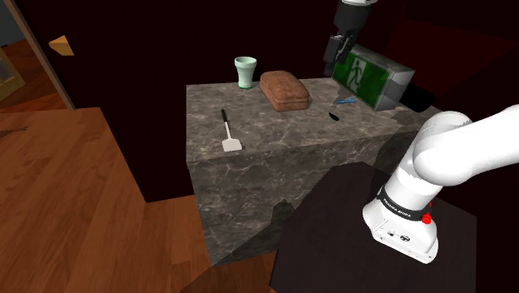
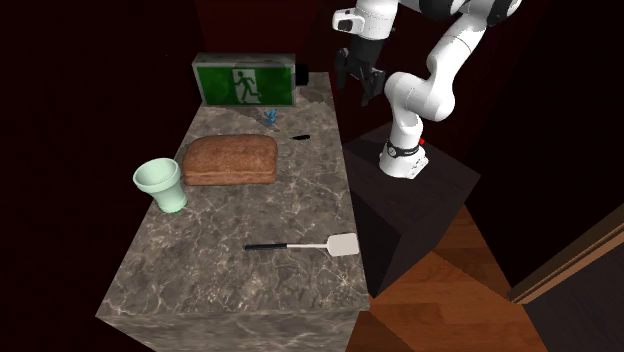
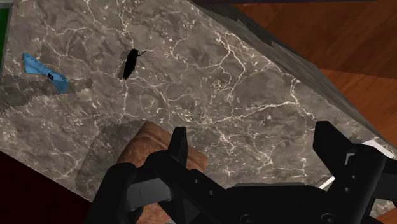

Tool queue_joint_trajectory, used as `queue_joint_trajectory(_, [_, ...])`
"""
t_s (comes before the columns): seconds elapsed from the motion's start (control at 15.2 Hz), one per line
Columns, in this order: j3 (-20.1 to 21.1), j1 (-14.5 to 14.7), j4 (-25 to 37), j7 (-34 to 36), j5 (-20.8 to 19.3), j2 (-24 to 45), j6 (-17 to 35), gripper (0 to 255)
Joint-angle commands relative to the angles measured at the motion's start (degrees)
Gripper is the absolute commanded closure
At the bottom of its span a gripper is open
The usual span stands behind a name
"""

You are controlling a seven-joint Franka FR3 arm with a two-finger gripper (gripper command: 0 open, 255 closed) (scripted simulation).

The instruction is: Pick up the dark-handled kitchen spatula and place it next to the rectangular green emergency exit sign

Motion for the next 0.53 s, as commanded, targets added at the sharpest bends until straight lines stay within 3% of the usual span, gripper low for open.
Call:
queue_joint_trajectory(0.0, [0.00, 0.00, 0.00, 0.00, 0.00, 0.00, 0.00, 0])
queue_joint_trajectory(0.46, [6.37, -1.06, -0.17, 13.34, 4.20, 10.77, 10.18, 0])
